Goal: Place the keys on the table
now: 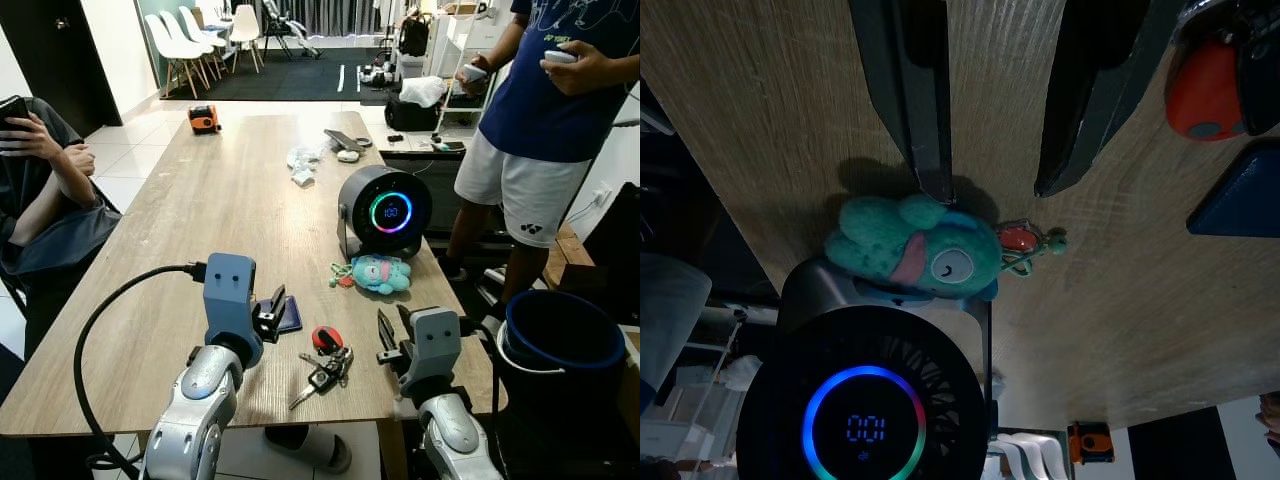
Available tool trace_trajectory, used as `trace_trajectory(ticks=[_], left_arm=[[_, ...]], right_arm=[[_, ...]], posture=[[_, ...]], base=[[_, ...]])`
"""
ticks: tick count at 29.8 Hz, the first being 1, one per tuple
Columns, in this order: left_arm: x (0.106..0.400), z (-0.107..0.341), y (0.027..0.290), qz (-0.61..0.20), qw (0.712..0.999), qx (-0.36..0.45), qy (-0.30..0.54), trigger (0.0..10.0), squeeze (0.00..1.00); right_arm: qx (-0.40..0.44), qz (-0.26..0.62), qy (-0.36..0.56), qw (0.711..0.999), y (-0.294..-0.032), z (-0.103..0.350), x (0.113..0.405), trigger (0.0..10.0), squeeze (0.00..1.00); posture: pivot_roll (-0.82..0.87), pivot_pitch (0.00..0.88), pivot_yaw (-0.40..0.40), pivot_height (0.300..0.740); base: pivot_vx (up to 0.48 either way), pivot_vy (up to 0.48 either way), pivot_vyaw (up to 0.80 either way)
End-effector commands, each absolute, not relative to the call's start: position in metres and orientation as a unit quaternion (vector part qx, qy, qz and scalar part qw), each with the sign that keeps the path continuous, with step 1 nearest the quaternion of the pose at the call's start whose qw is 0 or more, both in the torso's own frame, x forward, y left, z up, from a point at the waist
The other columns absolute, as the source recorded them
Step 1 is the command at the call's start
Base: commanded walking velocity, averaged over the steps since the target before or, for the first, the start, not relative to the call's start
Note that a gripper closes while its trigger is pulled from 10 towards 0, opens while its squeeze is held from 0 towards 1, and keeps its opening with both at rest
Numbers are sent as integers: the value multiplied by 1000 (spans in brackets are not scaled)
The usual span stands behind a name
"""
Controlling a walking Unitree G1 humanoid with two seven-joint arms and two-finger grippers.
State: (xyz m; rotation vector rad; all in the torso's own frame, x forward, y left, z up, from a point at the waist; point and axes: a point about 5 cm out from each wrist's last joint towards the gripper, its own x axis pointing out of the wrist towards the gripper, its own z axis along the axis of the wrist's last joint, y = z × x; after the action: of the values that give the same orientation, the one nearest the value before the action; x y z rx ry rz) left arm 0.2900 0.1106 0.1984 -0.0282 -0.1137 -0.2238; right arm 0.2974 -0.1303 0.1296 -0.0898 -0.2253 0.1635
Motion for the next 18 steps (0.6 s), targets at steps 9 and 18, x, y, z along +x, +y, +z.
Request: trace_trajectory(ticks=[9, 18], left_arm=[[292, 194, 122, -89, 995, -2, -54, 10000, 0], [295, 197, 121, -85, 994, -7, -62, 10000, 0]], right_arm=[[-47, 68, -103, 991, -136, 124, 291, 10000, 0], [-46, 63, -110, 991, -137, 129, 291, 10000, 0]], posture=[[30, 140, 80, 740], [25, 142, 85, 740]], base=[[0, 0, 0], [0, 0, 0]])
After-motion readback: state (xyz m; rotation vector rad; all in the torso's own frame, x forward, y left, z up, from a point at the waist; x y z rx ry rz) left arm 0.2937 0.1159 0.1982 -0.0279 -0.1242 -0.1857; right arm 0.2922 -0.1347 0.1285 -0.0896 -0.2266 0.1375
